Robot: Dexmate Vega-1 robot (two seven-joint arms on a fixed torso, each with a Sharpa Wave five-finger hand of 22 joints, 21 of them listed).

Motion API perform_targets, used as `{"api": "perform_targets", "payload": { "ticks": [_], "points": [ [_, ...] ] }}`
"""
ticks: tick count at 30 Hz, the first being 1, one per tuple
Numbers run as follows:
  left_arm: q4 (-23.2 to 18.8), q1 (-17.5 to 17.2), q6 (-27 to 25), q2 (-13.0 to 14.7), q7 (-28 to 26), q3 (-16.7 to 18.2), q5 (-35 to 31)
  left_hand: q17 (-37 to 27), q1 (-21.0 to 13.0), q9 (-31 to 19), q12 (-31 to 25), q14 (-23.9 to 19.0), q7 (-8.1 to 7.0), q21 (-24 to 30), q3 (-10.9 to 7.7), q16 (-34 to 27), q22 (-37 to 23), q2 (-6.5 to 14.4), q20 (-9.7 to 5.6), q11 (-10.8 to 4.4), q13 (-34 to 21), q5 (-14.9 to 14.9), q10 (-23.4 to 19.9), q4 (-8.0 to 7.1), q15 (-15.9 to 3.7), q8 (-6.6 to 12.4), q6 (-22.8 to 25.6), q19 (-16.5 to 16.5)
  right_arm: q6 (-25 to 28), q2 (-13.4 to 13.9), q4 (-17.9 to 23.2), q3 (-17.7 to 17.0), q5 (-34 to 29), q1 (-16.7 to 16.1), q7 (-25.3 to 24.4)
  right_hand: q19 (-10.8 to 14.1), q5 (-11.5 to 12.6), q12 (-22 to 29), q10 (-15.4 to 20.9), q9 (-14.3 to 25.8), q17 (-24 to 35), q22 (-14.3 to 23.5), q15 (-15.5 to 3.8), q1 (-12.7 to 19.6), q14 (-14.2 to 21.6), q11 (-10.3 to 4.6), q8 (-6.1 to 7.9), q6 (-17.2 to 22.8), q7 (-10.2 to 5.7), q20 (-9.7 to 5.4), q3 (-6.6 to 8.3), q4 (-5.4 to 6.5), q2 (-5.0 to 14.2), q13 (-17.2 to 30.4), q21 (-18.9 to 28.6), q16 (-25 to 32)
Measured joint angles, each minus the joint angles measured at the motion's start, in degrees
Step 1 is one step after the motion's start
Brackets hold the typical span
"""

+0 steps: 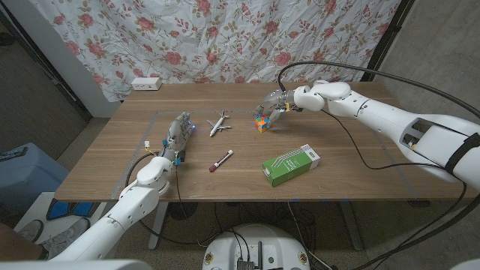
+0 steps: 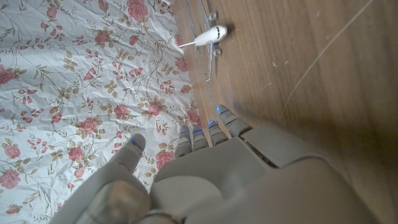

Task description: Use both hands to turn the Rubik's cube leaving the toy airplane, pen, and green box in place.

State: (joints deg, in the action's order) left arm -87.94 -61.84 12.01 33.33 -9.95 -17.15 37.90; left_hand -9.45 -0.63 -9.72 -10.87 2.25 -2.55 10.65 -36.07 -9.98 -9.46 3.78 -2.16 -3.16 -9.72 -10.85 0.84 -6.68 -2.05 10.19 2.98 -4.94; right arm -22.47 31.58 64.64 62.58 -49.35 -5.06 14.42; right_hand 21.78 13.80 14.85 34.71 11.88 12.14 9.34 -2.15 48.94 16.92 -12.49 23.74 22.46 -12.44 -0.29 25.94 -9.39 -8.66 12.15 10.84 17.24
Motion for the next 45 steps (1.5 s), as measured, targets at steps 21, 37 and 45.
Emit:
{"api": "perform_targets", "payload": {
  "ticks": [21, 37, 45],
  "points": [
    [1.54, 1.18, -0.25, -0.57, 0.88, -0.74, 0.35, 0.0, 0.0, 0.0, 0.0, 0.0, 0.0, 0.0, 0.0, 0.0, 0.0, 0.0, 0.0, 0.0, 0.0, 0.0, 0.0, 0.0, 0.0, 0.0, 0.0, 0.0, 0.65, -0.34, -0.67, 0.68, -1.15, -0.19, -2.65, 1.04, 0.61, 0.21, 6.24, 0.53, 0.53, 0.01, -0.21, 0.0, 3.68, -0.31, 2.99, 6.61, -0.16, -0.22, -0.31, 0.31, 0.0, 0.25, 0.0, 0.88],
    [2.49, 1.89, -0.49, -0.85, 1.37, -1.11, 0.6, 0.0, 0.0, 0.0, 0.0, 0.0, 0.0, 0.0, 0.0, 0.0, 0.0, 0.0, 0.0, 0.0, 0.0, 0.0, 0.0, 0.0, 0.0, 0.0, -0.01, 0.0, 0.29, -0.9, -1.76, 1.36, -1.42, 0.61, -3.75, 1.67, 0.6, 0.18, 10.94, 0.78, 1.06, 0.01, -0.42, 0.37, 5.94, -0.22, 5.65, 11.74, -0.04, -0.85, -0.97, 0.45, 1.15, 0.52, 0.0, 1.55],
    [2.95, 2.24, -0.55, -1.0, 1.63, -1.31, 0.69, 0.0, 0.0, 0.0, 0.0, 0.0, -0.01, 0.0, 0.0, 0.0, 0.0, 0.0, 0.0, 0.0, 0.0, 0.0, 0.0, 0.0, 0.0, 0.0, -0.01, 0.0, 0.06, -0.97, -1.89, 1.57, -1.45, 0.99, -3.91, 1.96, 0.82, 0.17, 13.22, 0.75, 1.33, 0.01, -0.41, 0.91, 7.37, -0.3, 6.79, 14.1, -0.08, -1.14, -0.97, 0.45, 1.67, 0.48, 0.0, 2.04]
  ]
}}
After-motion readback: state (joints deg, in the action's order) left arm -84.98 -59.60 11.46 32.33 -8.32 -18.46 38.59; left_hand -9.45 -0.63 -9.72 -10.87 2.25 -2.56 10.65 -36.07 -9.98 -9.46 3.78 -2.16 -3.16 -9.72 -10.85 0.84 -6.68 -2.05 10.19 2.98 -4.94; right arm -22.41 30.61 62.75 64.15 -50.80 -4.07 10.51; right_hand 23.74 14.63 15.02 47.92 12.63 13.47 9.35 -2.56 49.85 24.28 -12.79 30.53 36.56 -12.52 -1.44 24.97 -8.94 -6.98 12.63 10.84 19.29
